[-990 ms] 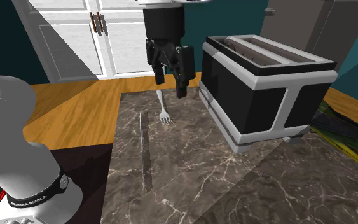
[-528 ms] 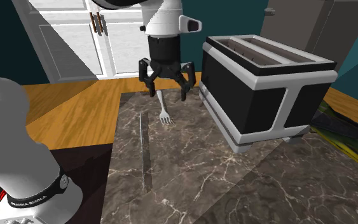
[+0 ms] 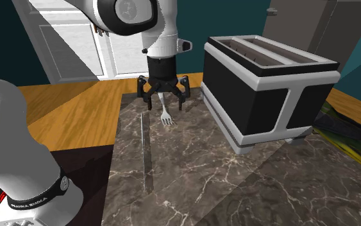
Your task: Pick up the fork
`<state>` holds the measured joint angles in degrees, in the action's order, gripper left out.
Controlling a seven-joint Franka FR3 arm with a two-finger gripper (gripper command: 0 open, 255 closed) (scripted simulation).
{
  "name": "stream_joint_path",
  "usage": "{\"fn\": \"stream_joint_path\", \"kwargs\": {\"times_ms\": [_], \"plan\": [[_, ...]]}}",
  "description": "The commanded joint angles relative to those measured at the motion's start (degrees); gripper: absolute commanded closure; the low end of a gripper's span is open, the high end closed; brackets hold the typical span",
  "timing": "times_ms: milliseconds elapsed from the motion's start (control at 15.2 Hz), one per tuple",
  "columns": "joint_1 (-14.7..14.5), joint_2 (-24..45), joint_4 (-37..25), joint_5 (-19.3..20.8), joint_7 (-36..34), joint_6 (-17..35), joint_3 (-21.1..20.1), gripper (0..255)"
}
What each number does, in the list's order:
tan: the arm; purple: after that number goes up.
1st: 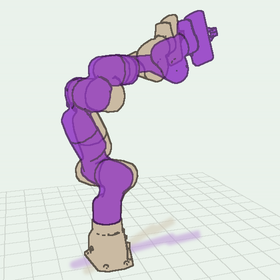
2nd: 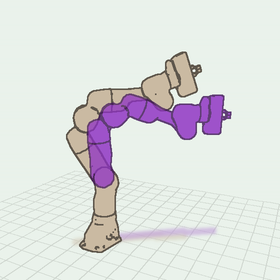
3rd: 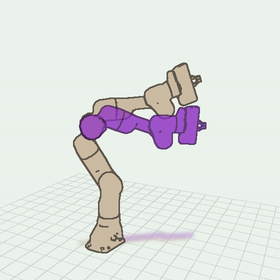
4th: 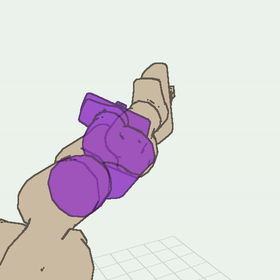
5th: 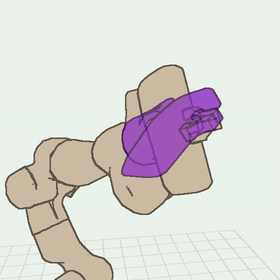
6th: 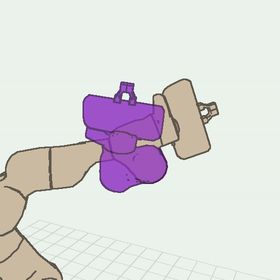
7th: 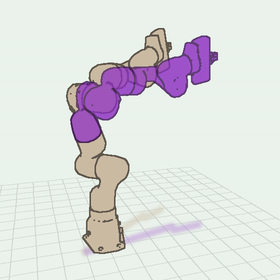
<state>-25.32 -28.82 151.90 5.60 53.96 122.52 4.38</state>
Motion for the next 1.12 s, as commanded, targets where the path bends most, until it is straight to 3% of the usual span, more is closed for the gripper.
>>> {"fn": "stream_joint_path", "kwargs": {"times_ms": [0,132,198,792,1056], "plan": [[0.0,1.0,0.9,0.1,0.0,1.9,0.1,0],[0.0,1.2,1.2,0.1,0.0,2.4,0.1,0],[0.0,1.2,1.2,0.1,-0.1,2.4,0.1,255],[0.0,1.2,1.2,0.1,0.0,2.5,0.1,255],[0.0,-0.4,-0.8,-0.1,0.1,-1.2,-0.1,255]]}}
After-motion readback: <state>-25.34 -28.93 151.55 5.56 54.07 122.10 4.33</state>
